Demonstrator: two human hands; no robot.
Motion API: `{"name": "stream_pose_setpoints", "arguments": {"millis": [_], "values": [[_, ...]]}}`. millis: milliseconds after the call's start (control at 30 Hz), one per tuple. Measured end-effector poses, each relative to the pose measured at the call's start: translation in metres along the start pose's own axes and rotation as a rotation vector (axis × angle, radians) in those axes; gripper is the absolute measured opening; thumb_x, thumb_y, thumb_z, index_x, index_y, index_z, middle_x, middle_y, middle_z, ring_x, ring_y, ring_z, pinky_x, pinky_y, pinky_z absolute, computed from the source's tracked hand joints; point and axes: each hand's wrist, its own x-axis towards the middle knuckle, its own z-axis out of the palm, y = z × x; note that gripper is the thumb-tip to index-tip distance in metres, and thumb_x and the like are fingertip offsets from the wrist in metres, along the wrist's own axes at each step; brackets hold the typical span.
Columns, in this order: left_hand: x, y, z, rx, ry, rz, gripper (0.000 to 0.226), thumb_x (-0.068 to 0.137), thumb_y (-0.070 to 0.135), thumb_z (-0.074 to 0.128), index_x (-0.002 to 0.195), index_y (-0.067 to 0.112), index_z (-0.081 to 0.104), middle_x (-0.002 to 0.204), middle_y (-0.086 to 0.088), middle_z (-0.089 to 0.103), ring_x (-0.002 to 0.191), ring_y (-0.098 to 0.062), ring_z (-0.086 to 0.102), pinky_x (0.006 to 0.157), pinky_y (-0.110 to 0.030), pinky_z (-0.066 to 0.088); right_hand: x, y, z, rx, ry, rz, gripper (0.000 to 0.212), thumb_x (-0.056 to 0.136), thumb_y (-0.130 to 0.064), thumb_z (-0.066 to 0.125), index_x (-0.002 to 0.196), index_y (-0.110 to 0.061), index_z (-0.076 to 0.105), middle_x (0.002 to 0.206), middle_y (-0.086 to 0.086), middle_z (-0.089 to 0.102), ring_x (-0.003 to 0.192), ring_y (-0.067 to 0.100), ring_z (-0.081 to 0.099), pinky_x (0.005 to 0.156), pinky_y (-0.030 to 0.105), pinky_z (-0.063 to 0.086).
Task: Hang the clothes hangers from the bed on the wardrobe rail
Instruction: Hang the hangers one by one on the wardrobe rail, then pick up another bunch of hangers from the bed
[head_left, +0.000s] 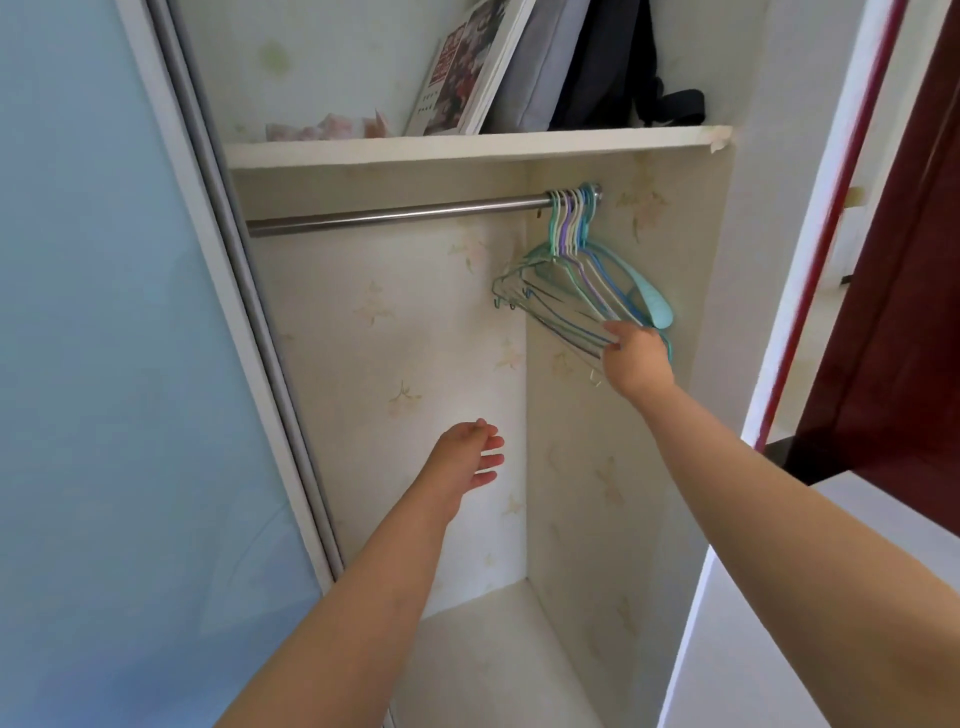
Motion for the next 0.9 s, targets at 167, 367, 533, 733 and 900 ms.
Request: {"name": "stream_pose_setpoints", "arguments": {"millis": [167,367,533,733,900], "values": [[-0.022,-0.010,0.052,0.139,-0.070,0.041,0.021,0.102,0.029,0.041,0.103,0.016,0.058,0.098,0.001,0.066,0.085,-0.016,0.063,0.073,-0.027,0.049,-0.068,0.035,-0.037,-0.179,-0.129,0.056,0.046,0.092,-0.028,0.053,0.136,-0.018,0.048,0.138,0.019,0.042,0.127,0.040,0.040,0.107,0.041,0.033],[-0.073,-0.043,0.163,0.283,-0.222,0.055,0.019,0.101,0.024,0.040,0.105,0.015,0.056,0.098,0.003,0.064,0.082,-0.012,0.061,0.077,-0.028,0.048,-0.166,0.126,-0.120,-0.247,-0.394,0.206,0.045,0.094,-0.038,0.050,0.134,-0.018,0.049,0.135,0.011,0.045,0.116,0.032,0.052,0.100,0.041,0.044],[-0.149,-0.090,0.293,0.282,-0.436,-0.017,0.020,0.101,0.028,0.041,0.103,0.018,0.059,0.101,0.003,0.068,0.086,-0.013,0.065,0.073,-0.026,0.050,-0.263,0.234,-0.229,-0.332,-0.371,0.447,0.046,0.096,-0.042,0.047,0.136,-0.019,0.047,0.142,0.008,0.041,0.127,0.030,0.044,0.107,0.041,0.037],[-0.271,-0.146,0.455,0.336,-0.783,-0.127,0.021,0.102,0.026,0.041,0.104,0.015,0.059,0.103,-0.001,0.068,0.087,-0.016,0.066,0.077,-0.031,0.052,-0.390,0.340,-0.370,-0.359,-0.328,0.715,0.042,0.097,-0.037,0.047,0.133,-0.016,0.050,0.137,0.005,0.051,0.124,0.024,0.049,0.104,0.035,0.038],[-0.354,-0.176,0.576,0.385,-1.037,-0.104,0.020,0.102,0.027,0.041,0.098,0.018,0.058,0.100,0.000,0.066,0.080,-0.014,0.065,0.068,-0.026,0.050,-0.482,0.397,-0.467,-0.309,-0.145,0.911,0.035,0.095,-0.036,0.048,0.124,-0.018,0.058,0.125,0.003,0.061,0.112,0.023,0.057,0.097,0.034,0.045]]}}
